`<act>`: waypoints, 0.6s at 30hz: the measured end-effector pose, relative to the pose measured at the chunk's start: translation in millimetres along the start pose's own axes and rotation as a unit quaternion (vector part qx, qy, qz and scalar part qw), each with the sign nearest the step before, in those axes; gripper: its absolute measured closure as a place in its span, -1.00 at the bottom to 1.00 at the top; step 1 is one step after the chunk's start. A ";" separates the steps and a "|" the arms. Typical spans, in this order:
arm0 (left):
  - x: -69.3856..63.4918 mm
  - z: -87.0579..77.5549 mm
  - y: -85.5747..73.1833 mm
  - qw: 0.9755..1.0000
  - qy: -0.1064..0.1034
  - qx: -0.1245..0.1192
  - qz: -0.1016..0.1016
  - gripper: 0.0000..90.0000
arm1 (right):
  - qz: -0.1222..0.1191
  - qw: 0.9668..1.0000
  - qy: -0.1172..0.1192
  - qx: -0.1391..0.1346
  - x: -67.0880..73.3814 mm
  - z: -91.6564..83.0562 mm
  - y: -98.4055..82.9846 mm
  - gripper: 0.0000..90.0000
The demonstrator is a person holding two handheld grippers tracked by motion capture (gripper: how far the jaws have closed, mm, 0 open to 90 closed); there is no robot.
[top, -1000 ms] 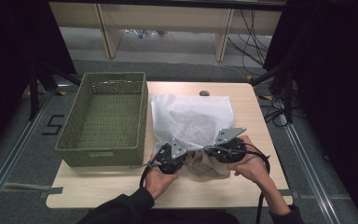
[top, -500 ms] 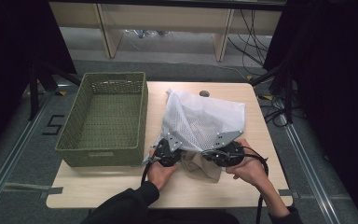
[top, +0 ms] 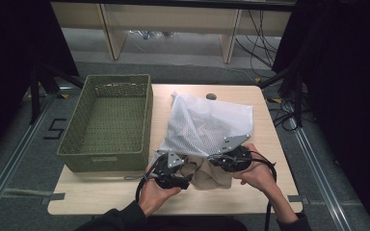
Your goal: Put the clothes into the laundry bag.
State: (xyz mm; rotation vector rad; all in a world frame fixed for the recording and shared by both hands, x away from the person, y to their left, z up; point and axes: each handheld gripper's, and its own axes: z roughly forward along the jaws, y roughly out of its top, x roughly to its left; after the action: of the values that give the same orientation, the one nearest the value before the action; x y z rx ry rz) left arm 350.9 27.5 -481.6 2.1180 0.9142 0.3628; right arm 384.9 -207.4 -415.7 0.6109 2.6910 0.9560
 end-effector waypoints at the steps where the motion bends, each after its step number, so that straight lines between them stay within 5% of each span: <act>1: -5.2 1.0 -1.8 1.000 0.000 0.001 0.006 -0.47 | 0.005 1.000 0.002 -0.002 0.1 0.3 -0.5 1.00; 4: -20.0 7.2 -4.9 0.999 -0.013 0.019 0.033 -0.49 | 0.001 1.000 -0.002 -0.005 -3.0 -0.2 -1.1 1.00; 12: -31.0 41.4 0.7 0.998 -0.025 0.043 0.032 -0.51 | 0.006 1.000 -0.003 -0.007 -2.2 -2.1 -0.9 1.00; 14: -32.8 47.7 2.2 0.998 -0.019 0.037 0.042 -0.34 | 0.002 1.000 -0.004 -0.009 -3.3 -1.9 -0.9 1.00; 18: -29.8 55.0 8.2 0.997 -0.015 0.024 0.077 0.50 | 0.006 1.000 -0.003 -0.009 -4.2 -3.3 -1.9 1.00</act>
State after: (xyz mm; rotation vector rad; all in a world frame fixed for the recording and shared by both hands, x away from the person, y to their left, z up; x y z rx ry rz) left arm 362.7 -27.7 -510.0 2.2383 0.7517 0.3881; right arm 386.9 -212.5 -414.0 0.6265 2.6741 0.9780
